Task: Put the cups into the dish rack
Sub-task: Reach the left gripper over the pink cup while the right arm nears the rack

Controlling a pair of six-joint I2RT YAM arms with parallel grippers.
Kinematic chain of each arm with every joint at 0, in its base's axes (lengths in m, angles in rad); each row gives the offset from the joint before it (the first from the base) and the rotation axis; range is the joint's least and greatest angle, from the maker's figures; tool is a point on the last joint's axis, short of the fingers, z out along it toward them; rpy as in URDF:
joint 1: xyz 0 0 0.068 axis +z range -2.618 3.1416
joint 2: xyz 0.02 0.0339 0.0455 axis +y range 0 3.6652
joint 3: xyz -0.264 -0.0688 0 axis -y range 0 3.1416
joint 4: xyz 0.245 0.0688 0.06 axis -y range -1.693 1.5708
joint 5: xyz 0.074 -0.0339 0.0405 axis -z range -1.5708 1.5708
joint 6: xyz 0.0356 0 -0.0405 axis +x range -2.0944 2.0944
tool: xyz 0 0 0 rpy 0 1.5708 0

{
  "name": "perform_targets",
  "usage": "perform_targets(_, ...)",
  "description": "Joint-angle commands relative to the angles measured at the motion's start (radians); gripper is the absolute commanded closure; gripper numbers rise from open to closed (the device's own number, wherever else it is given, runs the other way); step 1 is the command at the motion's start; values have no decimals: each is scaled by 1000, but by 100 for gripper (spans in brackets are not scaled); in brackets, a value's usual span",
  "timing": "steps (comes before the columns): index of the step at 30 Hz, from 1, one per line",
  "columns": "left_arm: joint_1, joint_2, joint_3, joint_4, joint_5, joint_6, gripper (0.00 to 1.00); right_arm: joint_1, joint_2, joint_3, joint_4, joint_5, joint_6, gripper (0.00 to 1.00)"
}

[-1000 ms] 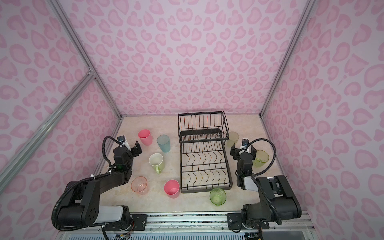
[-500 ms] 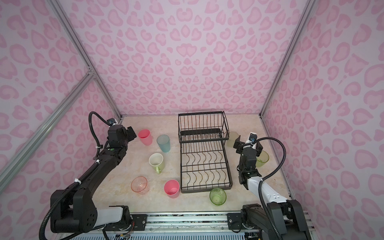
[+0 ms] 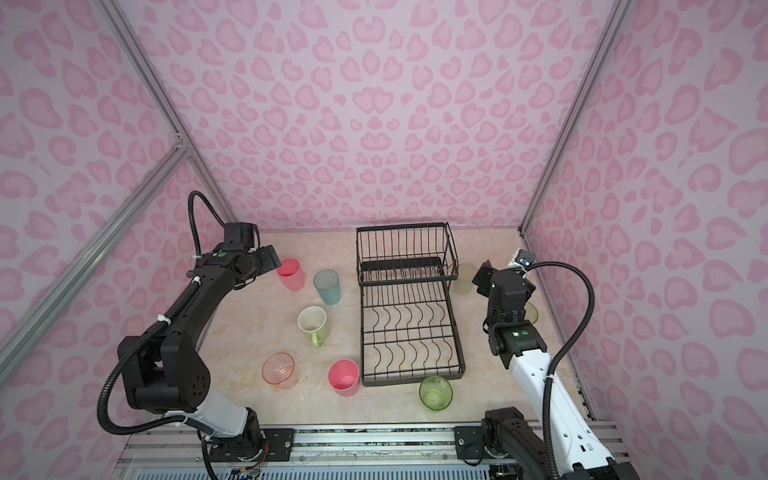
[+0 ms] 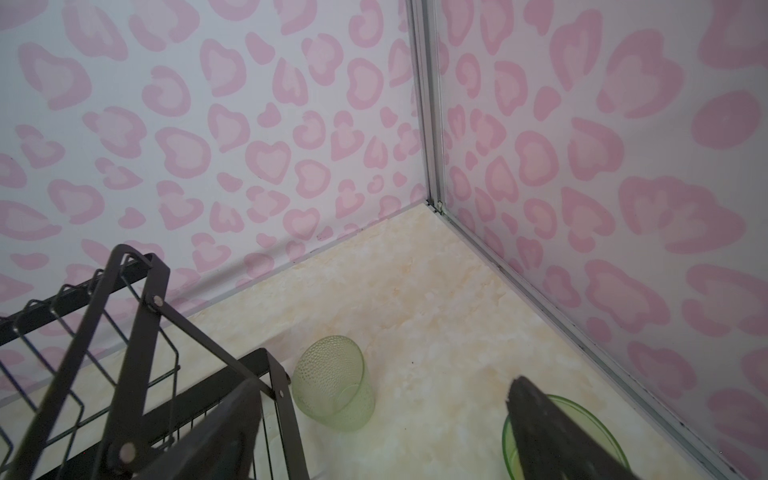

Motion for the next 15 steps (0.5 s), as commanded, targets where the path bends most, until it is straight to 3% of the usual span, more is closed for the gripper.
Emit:
perform_targets(1, 3, 51, 56, -114, 63, 23, 16, 1, 4, 57, -239, -110, 35, 11)
perform_targets(6, 12, 121, 130, -164, 112, 38, 18, 7, 0, 121, -353, -235, 32, 13)
perform_targets(15, 33, 222, 180, -181, 149, 48, 35, 97, -19, 191, -448, -265, 6, 16)
